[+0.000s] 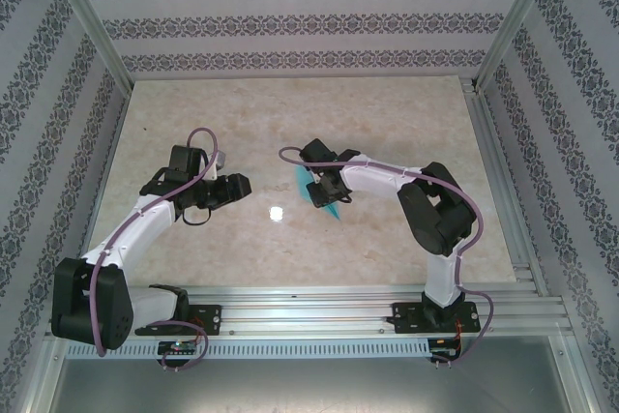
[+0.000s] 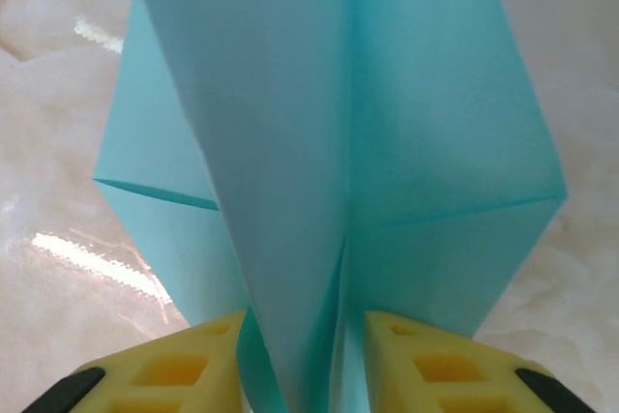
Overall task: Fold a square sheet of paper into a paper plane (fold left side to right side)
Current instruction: Pick up the paper plane at the center of the table, then place the paper plane at the top-center of the table.
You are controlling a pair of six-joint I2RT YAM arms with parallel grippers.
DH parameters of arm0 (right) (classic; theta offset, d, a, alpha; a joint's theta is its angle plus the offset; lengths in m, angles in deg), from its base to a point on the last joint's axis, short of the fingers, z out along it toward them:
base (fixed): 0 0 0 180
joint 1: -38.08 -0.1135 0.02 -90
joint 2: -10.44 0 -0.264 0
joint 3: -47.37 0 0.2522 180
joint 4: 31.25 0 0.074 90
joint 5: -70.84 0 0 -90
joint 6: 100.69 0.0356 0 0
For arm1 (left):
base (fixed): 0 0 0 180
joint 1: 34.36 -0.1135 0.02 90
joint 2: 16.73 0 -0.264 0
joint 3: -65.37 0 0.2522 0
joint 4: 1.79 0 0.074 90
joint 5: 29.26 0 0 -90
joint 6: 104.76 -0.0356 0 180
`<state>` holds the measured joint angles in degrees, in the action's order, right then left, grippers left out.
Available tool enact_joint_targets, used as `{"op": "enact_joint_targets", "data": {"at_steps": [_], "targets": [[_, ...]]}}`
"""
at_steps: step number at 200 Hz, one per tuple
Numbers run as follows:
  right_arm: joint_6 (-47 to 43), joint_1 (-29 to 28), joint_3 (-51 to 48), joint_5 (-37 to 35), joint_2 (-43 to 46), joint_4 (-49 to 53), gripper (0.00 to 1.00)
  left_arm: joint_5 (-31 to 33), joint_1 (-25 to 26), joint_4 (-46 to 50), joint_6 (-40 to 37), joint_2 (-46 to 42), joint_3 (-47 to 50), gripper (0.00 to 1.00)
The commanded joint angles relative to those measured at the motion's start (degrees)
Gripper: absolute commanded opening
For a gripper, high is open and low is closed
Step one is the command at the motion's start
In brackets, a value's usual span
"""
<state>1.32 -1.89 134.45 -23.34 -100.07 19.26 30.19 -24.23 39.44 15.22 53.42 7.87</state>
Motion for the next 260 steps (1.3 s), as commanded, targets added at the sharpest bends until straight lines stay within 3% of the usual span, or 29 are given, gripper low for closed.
{"op": "enact_joint_targets", "data": {"at_steps": [1,77,128,141,157,192,260], "targets": [[-0.6,0.6,1.6,0.3,1.8,0.7,0.3,0.7,-0.7,0.5,-1.6,-1.0,0.7,0.64],[0.0,2.4,2.4,2.6,3.5,2.1,0.05,0.7,-0.7,1.8,-2.3,-1.5,0.3,0.64],[3.3,11.7,7.4,0.7,4.1,6.5,0.05,4.6,-0.8,3.1,-2.7,-7.9,1.4,0.75],[4.4,14.6,9.6,0.4,2.1,7.1,0.05,7.1,-0.9,3.0,-2.0,-10.8,2.3,0.82],[4.7,17.3,12.4,1.1,-0.8,7.0,0.05,11.0,-0.9,3.2,-1.0,-14.6,3.7,1.0],[2.9,20.5,21.6,1.1,-8.4,9.4,0.07,15.2,-1.2,5.9,-0.8,-19.4,5.4,1.0],[-1.0,22.5,32.9,3.8,-19.6,15.2,0.13,14.6,-1.4,8.5,-1.5,-21.7,6.2,1.0]]}}
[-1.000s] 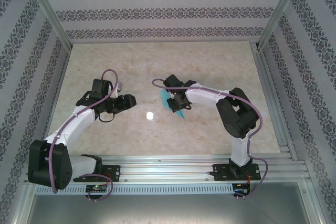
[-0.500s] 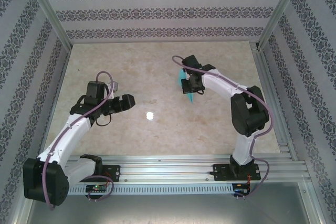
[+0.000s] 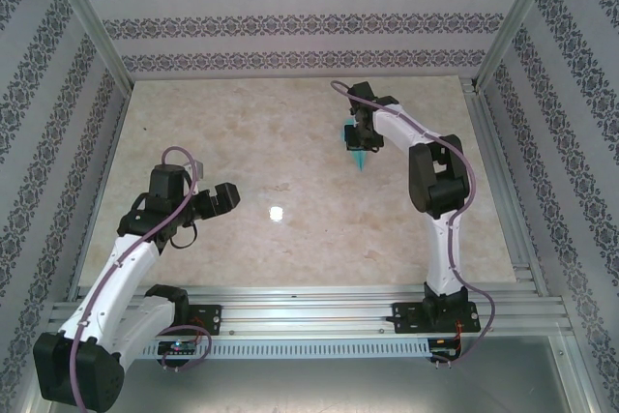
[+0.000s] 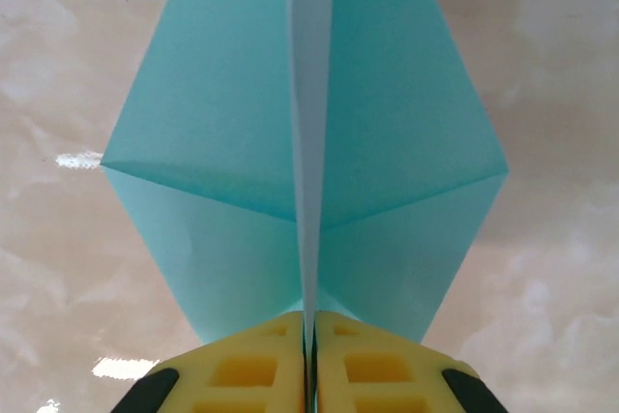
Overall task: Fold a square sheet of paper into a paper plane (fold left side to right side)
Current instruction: Place the paper plane at the top-center of the table.
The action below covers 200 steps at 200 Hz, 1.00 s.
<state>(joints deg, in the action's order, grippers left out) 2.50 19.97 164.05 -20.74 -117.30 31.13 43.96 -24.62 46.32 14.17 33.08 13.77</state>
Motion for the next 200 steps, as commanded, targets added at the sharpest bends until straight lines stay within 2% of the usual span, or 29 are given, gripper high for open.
{"op": "enact_joint_targets", "data": {"at_steps": [1,53,119,147,200], "targets": [[-2.2,0.7,3.3,1.2,-2.4,3.5,0.13,0.9,-1.0,1.6,-0.5,-1.4,0.3,1.0],[-2.1,1.1,4.7,-0.4,-5.0,4.8,0.16,0.1,-1.0,1.3,0.1,-1.3,0.4,1.0],[-2.6,1.7,6.1,0.3,-8.0,5.4,0.15,-0.3,-0.9,1.6,0.2,-1.3,0.4,1.0],[-2.1,2.3,6.1,2.4,-7.7,4.5,0.05,-0.5,-1.0,1.6,0.2,-1.3,0.3,1.0],[-1.9,2.3,6.5,3.1,-7.6,4.6,0.02,-0.8,-0.9,1.6,0.3,-1.3,0.1,1.0]]}}
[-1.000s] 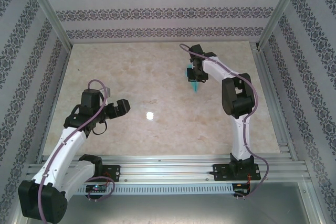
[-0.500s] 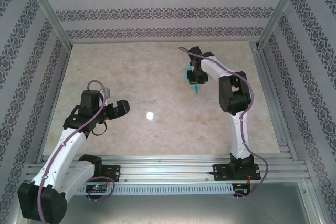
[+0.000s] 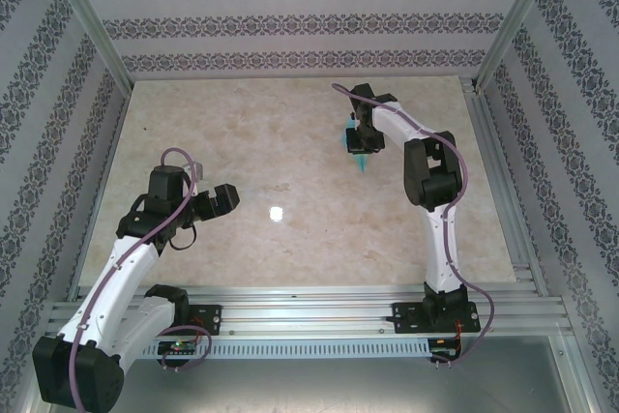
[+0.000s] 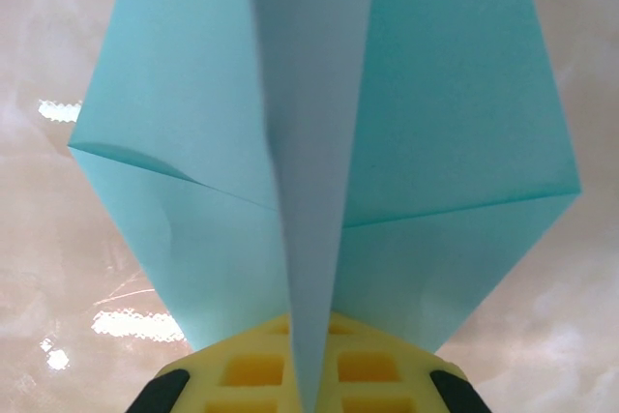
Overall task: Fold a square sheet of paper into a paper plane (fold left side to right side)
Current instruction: Place the paper plane at the top-center of the table.
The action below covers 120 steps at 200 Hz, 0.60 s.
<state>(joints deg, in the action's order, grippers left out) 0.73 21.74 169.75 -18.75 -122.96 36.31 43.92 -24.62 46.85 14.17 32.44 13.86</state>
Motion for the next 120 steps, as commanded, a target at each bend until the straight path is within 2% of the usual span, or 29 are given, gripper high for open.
{"op": "enact_joint_targets", "data": {"at_steps": [1,16,34,68,120], "targets": [[-0.1,0.5,0.7,1.2,-2.0,-0.6,0.02,-0.7,-0.9,1.1,0.2,-0.7,0.0,1.0],[-0.1,0.5,0.6,1.4,-2.0,-0.6,0.02,-0.8,-0.9,1.1,0.2,-0.7,-0.1,1.0],[-0.2,0.5,0.9,1.5,-1.3,-0.2,0.09,-0.9,-0.9,1.1,0.2,-0.8,-0.3,1.0],[-0.3,0.4,1.5,1.2,2.1,0.5,0.15,-0.5,-0.9,0.9,0.0,-0.7,-1.0,1.0],[0.0,-1.7,-1.2,-0.3,11.3,1.9,0.32,0.3,-0.9,1.4,-0.6,-0.4,-2.9,1.0]]}}
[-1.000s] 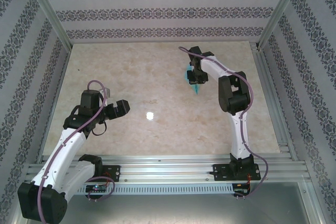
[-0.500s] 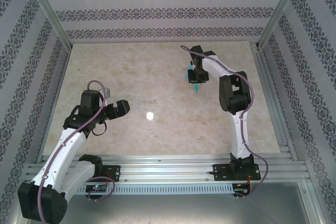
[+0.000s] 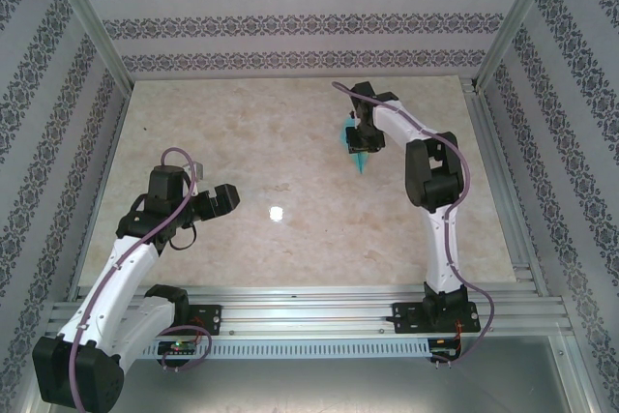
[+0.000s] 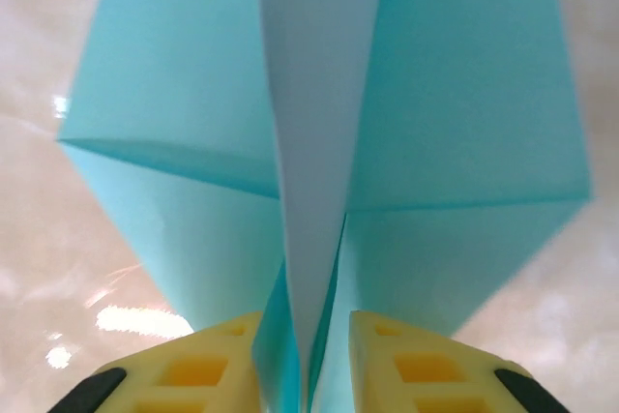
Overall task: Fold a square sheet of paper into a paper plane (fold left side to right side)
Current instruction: Place the paper plane at the top-center of the table, then reset both arms
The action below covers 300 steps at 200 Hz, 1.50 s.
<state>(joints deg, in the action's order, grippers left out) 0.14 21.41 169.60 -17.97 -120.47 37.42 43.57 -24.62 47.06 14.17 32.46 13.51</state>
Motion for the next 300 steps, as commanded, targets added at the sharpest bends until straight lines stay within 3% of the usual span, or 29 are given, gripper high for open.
{"op": "enact_joint_targets", "data": {"at_steps": [1,50,97,117,146,160,192,229,251,267,300], "targets": [[0.6,-1.4,-1.2,-1.1,9.1,0.8,0.32,0.7,-0.9,1.2,-0.6,-0.4,-2.5,1.0],[2.2,-2.2,-10.6,-4.5,26.1,1.2,0.39,3.9,-0.9,2.0,-1.2,0.0,-4.6,1.0],[1.1,-1.7,-33.4,-10.9,51.3,-10.5,0.5,20.0,-1.0,-0.5,-0.1,-0.9,-5.9,1.0],[0.1,-0.7,-46.2,-14.6,61.4,-19.4,0.61,29.6,-1.0,-4.4,-1.1,-1.9,-5.1,1.0],[-1.3,1.9,-62.5,-20.5,72.2,-32.8,0.97,40.3,-1.1,-14.7,-5.6,-2.7,-0.5,1.0],[-3.6,3.8,-68.5,-21.7,74.9,-39.4,0.98,43.5,-1.0,-20.5,-8.3,-3.2,2.6,1.0],[-5.8,9.5,-78.5,-22.9,74.5,-55.1,0.98,47.1,-1.0,-32.2,-15.7,-3.1,9.9,1.0],[-5.7,16.3,-82.8,-18.0,64.1,-71.3,0.98,45.8,-1.1,-42.2,-22.1,1.2,15.5,1.0],[-7.9,16.8,-83.7,-15.2,57.3,-81.7,0.98,42.3,-1.1,-48.4,-23.8,5.6,17.7,1.0],[-9.1,16.9,-81.4,-13.3,54.5,-82.3,0.98,40.7,-1.1,-53.5,-24.6,9.5,19.0,1.0],[-10.0,16.9,-81.3,-9.1,48.8,-93.8,0.98,36.6,-1.2,-63.1,-26.5,17.5,19.5,1.0]]}}
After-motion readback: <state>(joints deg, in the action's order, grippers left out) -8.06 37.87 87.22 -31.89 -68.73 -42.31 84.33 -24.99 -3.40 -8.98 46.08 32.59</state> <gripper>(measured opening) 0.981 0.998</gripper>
